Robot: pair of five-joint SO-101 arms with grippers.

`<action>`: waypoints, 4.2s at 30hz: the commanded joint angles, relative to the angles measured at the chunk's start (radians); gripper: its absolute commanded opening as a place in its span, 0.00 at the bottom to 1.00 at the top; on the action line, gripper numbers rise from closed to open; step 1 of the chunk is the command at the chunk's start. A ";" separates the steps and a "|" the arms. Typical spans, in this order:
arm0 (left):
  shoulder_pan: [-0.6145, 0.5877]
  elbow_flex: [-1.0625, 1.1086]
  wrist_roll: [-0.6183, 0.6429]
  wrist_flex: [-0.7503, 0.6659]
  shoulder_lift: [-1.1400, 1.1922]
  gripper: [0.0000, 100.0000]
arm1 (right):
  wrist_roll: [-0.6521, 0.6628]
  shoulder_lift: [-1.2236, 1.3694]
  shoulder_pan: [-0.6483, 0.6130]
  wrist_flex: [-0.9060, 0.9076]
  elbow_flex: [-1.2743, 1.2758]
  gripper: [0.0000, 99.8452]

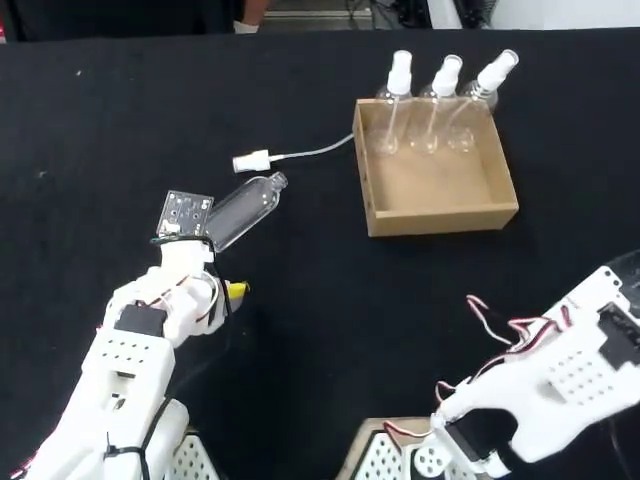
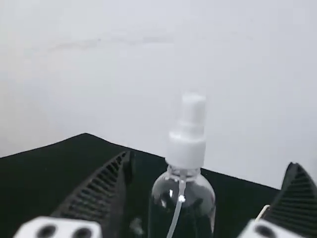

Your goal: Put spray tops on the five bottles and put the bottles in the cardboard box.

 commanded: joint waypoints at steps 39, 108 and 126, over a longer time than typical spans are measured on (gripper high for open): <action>0.007 0.001 0.005 -0.018 -0.018 0.27 | 0.319 -1.986 -0.052 2.410 0.217 0.28; 0.007 -0.001 0.005 -0.017 -0.018 0.27 | 0.196 -0.492 -0.035 1.237 -0.226 0.36; 0.016 0.018 0.005 -0.020 -0.018 0.27 | 0.195 -0.424 -0.014 1.192 -0.260 0.36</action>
